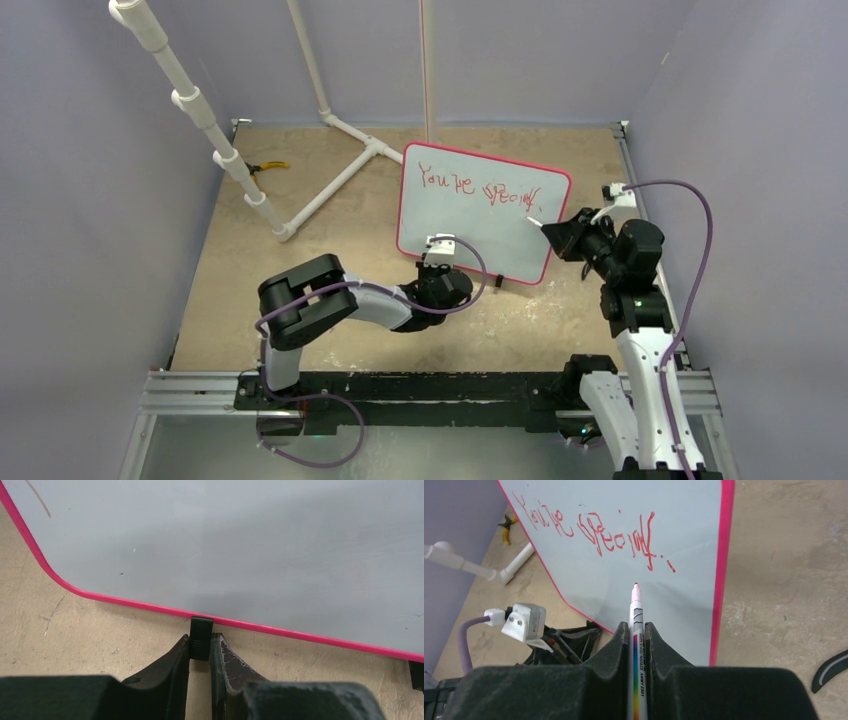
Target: Write a sentence on the whiteboard
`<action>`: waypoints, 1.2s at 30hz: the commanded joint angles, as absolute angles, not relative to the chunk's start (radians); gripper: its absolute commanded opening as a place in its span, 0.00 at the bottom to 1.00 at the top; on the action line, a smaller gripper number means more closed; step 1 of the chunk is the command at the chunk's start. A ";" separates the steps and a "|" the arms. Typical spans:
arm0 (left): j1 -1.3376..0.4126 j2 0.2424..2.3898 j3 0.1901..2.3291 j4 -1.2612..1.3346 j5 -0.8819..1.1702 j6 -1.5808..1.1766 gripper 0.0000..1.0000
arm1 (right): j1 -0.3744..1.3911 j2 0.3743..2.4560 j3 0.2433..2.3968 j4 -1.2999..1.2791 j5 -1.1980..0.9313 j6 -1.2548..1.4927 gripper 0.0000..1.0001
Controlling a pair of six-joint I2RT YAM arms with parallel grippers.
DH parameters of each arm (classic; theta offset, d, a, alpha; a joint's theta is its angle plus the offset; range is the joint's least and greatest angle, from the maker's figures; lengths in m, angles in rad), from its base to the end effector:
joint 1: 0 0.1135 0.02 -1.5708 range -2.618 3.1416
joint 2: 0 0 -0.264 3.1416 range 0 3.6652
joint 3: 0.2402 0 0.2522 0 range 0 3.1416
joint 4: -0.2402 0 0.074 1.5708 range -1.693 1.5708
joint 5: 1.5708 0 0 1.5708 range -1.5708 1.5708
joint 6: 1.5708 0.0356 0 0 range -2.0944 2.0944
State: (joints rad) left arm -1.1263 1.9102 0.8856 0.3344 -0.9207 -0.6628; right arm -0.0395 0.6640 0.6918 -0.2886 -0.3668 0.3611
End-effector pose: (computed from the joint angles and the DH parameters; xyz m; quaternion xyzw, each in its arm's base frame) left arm 0.1804 -0.3129 0.1235 0.0019 0.8323 -0.0463 0.5524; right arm 0.1593 0.0065 0.3153 0.0463 0.7863 0.2387 0.5681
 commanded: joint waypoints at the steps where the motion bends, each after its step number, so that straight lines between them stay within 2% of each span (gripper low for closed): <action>1: -1.124 1.836 0.879 0.356 -0.965 -0.683 0.00 | -0.038 0.656 0.738 -0.234 -0.498 0.326 0.00; 3: -1.124 1.826 0.872 0.355 -0.957 -0.683 0.00 | -0.038 0.640 0.745 -0.226 -0.497 0.333 0.00; 8: -1.127 1.780 0.849 0.363 -0.923 -0.673 0.21 | -0.038 0.591 0.749 -0.184 -0.480 0.363 0.00; 12: -1.131 1.716 0.792 0.402 -0.876 -0.673 0.34 | -0.038 0.554 0.747 -0.150 -0.473 0.380 0.00; 22: -1.131 1.569 0.673 0.367 -0.735 -0.716 0.57 | -0.038 0.538 0.746 -0.144 -0.464 0.380 0.00; 24: -1.131 1.521 0.660 0.337 -0.712 -0.711 0.69 | -0.038 0.537 0.744 -0.138 -0.469 0.380 0.00; 25: -1.131 1.500 0.657 0.318 -0.695 -0.703 0.71 | -0.038 0.535 0.743 -0.135 -0.471 0.379 0.00; 32: -1.096 1.378 0.701 0.084 -0.516 -0.635 0.75 | -0.038 0.530 0.733 -0.121 -0.486 0.372 0.00; 36: -0.965 1.291 0.712 0.004 -0.278 -0.592 0.75 | -0.038 0.534 0.743 -0.129 -0.456 0.356 0.00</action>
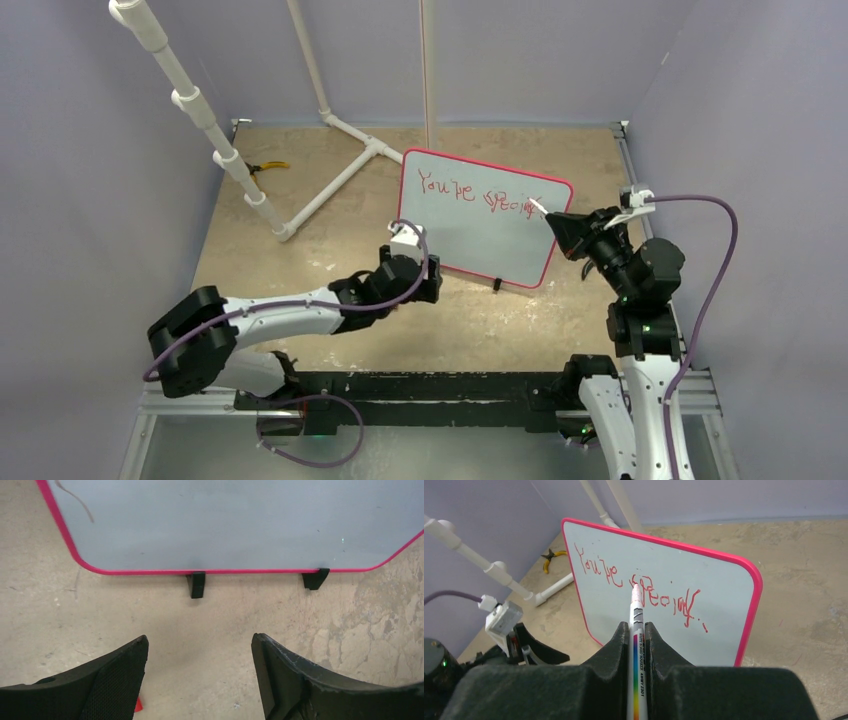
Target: Write a sentence on the whiteboard
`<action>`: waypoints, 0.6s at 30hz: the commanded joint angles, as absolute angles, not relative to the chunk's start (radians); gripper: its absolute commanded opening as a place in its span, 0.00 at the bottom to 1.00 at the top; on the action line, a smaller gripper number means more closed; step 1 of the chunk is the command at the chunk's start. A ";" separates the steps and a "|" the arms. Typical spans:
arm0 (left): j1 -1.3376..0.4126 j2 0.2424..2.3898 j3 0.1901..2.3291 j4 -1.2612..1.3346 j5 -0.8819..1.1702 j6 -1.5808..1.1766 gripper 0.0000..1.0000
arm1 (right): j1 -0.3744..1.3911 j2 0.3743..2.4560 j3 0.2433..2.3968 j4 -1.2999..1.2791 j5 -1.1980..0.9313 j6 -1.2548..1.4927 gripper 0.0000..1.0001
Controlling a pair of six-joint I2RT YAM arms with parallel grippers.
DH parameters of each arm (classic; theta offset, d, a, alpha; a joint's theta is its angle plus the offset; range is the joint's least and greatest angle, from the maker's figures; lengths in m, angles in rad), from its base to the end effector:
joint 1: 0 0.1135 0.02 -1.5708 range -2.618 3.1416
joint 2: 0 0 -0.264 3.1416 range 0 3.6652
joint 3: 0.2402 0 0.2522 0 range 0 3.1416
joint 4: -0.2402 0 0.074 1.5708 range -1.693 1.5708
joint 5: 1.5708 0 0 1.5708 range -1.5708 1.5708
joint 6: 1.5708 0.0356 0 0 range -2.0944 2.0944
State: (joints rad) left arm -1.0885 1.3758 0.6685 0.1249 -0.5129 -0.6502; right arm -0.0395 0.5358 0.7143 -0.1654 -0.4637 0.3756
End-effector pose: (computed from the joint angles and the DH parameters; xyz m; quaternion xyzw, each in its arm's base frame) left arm 0.1461 -0.2415 0.2012 0.0677 0.8573 -0.2064 0.4667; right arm 0.1298 0.0108 0.3522 -0.0191 0.7027 0.2750 0.6559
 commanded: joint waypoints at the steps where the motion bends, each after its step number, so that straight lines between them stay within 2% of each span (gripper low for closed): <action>1: -0.934 1.271 0.724 -0.044 -0.232 -0.574 0.75 | -0.038 0.536 0.751 -0.133 -0.445 0.353 0.00; 8: -0.696 1.230 0.886 -0.207 0.076 -0.405 0.76 | -0.038 0.562 0.760 -0.119 -0.520 0.322 0.00; 14: -0.412 1.230 0.925 -0.167 0.375 -0.351 0.76 | -0.038 0.569 0.715 -0.037 -0.566 0.350 0.00; 18: -0.295 1.258 0.946 -0.118 0.490 -0.315 0.76 | -0.037 0.591 0.695 -0.005 -0.579 0.370 0.00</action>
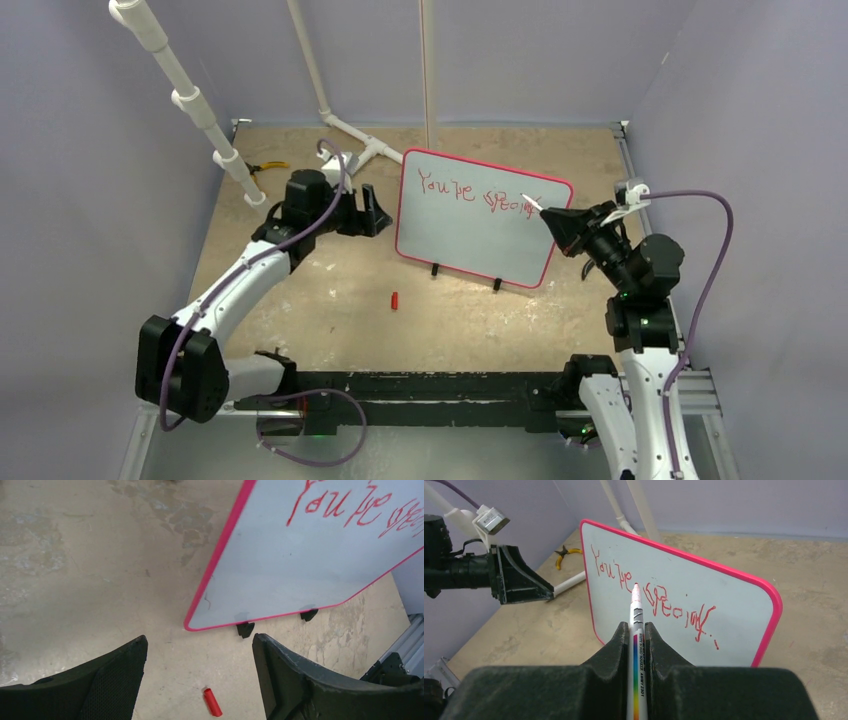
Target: Write a sentence on the whiteboard
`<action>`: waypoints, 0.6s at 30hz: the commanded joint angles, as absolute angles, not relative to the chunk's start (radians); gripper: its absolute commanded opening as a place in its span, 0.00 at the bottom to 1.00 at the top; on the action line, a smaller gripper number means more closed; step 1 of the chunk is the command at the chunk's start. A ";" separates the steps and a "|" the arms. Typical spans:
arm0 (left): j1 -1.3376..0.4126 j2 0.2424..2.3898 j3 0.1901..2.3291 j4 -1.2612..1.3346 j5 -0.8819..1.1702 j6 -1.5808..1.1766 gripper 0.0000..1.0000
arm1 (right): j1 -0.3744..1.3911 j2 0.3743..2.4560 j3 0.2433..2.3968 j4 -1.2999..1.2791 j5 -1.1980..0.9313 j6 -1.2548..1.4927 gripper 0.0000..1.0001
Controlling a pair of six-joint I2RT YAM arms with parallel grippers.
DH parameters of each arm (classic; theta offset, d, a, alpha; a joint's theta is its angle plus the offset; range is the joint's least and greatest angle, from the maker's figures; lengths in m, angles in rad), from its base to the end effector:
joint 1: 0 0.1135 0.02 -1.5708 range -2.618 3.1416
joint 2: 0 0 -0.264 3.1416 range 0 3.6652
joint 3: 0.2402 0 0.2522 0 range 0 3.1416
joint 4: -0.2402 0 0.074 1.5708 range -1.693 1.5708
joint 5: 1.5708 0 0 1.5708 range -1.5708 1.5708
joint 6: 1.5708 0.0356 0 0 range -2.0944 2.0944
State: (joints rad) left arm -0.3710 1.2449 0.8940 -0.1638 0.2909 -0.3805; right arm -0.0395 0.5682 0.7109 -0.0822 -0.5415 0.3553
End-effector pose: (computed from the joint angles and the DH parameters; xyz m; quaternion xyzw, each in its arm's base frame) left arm 0.2575 -0.1111 0.2825 0.0690 0.8550 -0.2994 0.4178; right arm 0.1364 0.0130 0.3561 -0.0614 0.6858 0.2914 0.6641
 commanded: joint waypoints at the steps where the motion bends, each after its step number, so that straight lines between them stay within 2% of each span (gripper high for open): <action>1: -0.279 1.270 0.959 -0.117 0.521 -0.288 0.75 | -0.036 0.605 0.692 0.018 -0.578 0.372 0.00; 6: -0.245 1.322 1.040 -0.087 0.597 -0.245 0.74 | 0.006 0.655 0.672 0.065 -0.547 0.388 0.00; 10: -0.228 1.341 1.072 0.016 0.664 -0.251 0.74 | 0.174 0.697 0.680 0.083 -0.398 0.389 0.00; 14: -0.228 1.384 1.148 -0.094 0.677 -0.162 0.74 | 0.338 0.718 0.661 0.170 -0.278 0.432 0.00; 18: -0.228 1.393 1.103 -0.076 0.673 -0.142 0.74 | 0.420 0.743 0.651 0.236 -0.224 0.458 0.00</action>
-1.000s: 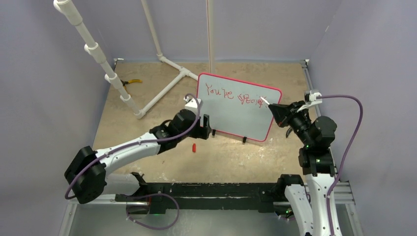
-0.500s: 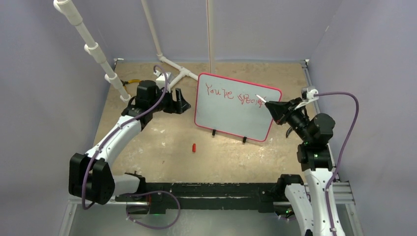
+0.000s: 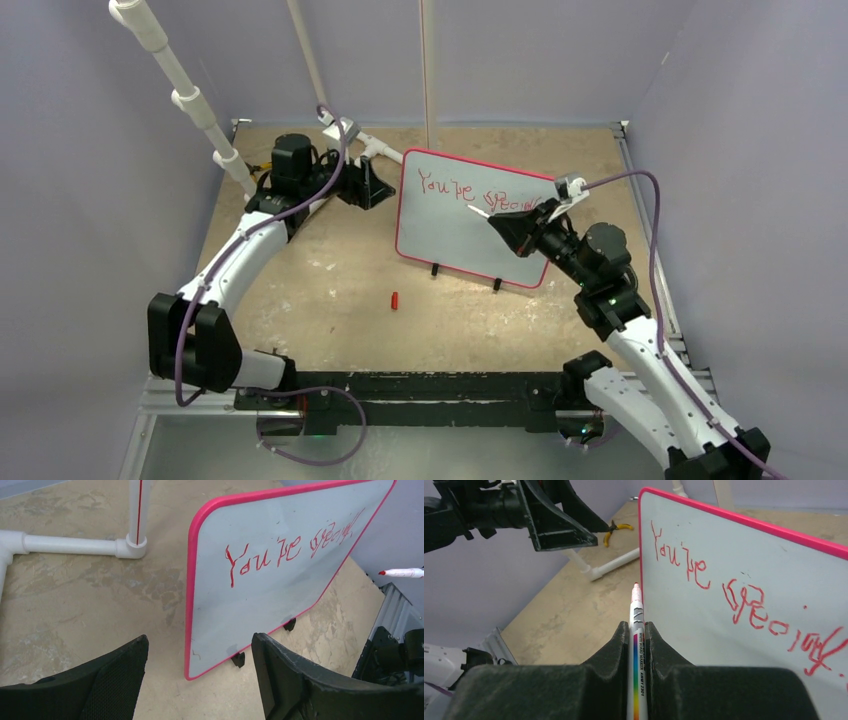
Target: Write a sentence on the whiteboard
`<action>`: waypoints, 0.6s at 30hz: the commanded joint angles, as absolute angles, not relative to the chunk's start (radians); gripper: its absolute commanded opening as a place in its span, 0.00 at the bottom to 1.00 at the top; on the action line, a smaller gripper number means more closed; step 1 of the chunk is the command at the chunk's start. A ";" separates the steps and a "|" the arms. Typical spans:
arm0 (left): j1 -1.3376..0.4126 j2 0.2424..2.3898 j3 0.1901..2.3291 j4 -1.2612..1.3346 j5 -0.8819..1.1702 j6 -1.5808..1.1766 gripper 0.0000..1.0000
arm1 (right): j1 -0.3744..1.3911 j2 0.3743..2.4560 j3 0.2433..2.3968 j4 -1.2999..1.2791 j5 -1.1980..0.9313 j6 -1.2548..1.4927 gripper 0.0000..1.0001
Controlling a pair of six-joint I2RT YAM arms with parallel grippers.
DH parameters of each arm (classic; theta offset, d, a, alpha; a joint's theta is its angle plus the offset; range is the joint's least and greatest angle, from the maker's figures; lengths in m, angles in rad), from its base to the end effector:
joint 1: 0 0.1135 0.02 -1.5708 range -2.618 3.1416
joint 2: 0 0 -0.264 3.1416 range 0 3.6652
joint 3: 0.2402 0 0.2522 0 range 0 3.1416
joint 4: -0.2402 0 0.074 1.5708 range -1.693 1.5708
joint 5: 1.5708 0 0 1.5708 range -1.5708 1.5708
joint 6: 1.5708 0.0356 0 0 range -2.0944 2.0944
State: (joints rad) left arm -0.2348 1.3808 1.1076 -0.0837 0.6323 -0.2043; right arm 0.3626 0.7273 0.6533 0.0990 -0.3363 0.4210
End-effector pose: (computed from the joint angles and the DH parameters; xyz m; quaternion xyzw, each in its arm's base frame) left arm 0.3048 -0.0946 0.3285 0.1892 0.7779 -0.3673 0.4735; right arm 0.1633 0.0745 0.3334 -0.0997 0.6916 0.3775 0.6077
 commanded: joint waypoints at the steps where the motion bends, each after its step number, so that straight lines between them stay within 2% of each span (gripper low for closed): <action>1: -0.228 1.398 1.094 -0.073 0.676 -0.141 0.74 | 0.450 0.754 0.648 0.251 -0.204 0.461 0.00; 14: -0.229 1.490 1.082 -0.044 0.709 -0.171 0.74 | 0.800 0.908 0.628 0.442 0.154 0.466 0.00; 18: -0.229 1.514 1.079 -0.039 0.719 -0.153 0.73 | 0.844 0.951 0.590 0.533 0.187 0.487 0.00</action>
